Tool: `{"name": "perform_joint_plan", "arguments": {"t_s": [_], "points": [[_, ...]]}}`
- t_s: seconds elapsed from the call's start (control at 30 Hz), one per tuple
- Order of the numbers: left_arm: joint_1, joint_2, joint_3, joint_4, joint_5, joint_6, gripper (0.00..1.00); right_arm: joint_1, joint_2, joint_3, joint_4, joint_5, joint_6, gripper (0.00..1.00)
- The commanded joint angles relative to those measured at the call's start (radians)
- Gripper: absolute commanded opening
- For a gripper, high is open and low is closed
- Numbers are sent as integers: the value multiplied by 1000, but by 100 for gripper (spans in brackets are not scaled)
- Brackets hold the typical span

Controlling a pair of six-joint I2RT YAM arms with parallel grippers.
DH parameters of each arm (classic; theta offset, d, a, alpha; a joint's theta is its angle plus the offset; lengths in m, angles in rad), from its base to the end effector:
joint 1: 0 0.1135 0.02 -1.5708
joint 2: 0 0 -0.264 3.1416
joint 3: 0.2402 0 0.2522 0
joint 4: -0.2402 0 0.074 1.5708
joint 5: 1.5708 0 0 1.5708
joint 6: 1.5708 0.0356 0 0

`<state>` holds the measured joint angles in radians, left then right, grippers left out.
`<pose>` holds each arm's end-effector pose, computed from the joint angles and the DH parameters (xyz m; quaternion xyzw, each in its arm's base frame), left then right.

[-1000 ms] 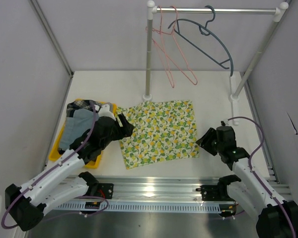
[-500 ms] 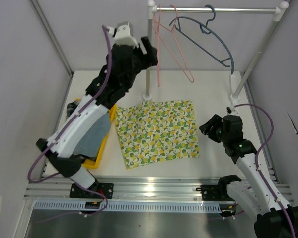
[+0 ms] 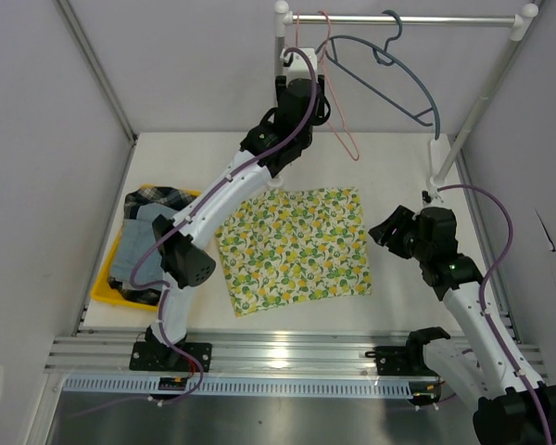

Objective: Place the skirt on the hanger

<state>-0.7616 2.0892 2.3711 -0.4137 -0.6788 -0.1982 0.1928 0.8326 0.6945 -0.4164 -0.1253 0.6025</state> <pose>0.3558 -0.3083 0.4552 -0.0136 0.7423 -0.0648 0.6668 0.1819 0.0400 0.2769 0.1475 0.8599 0.2385 0.4265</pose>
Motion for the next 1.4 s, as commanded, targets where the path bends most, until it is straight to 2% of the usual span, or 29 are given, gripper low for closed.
{"name": "perform_joint_plan", "arguments": {"t_s": [0.0,0.1,0.23,0.33,0.37,0.53,0.83,0.93,1.13,1.37], "points": [[2,-43,30,56,-41,68,55,-6,-1,31,16,-27,-26,56],[2,-52,22,65,-33,85,41,-9,-7,23,21,-27,-27,54],[2,-67,5,79,-24,109,36,-9,-6,11,28,-28,-24,54],[5,-69,4,81,-22,129,27,-9,-6,7,33,-31,-24,54],[8,-72,1,79,-18,129,21,-9,-6,7,33,-31,-24,53],[22,-80,2,79,2,129,0,-10,-9,10,28,-31,-30,53],[36,-146,7,127,47,186,0,-10,-4,10,42,-40,-27,52],[54,-158,8,98,64,175,0,-10,0,22,60,-46,-30,51],[88,-158,-35,61,68,145,0,-9,14,114,168,-88,-109,62],[120,-147,-56,33,106,74,0,-1,56,230,231,-126,-161,63]]}}
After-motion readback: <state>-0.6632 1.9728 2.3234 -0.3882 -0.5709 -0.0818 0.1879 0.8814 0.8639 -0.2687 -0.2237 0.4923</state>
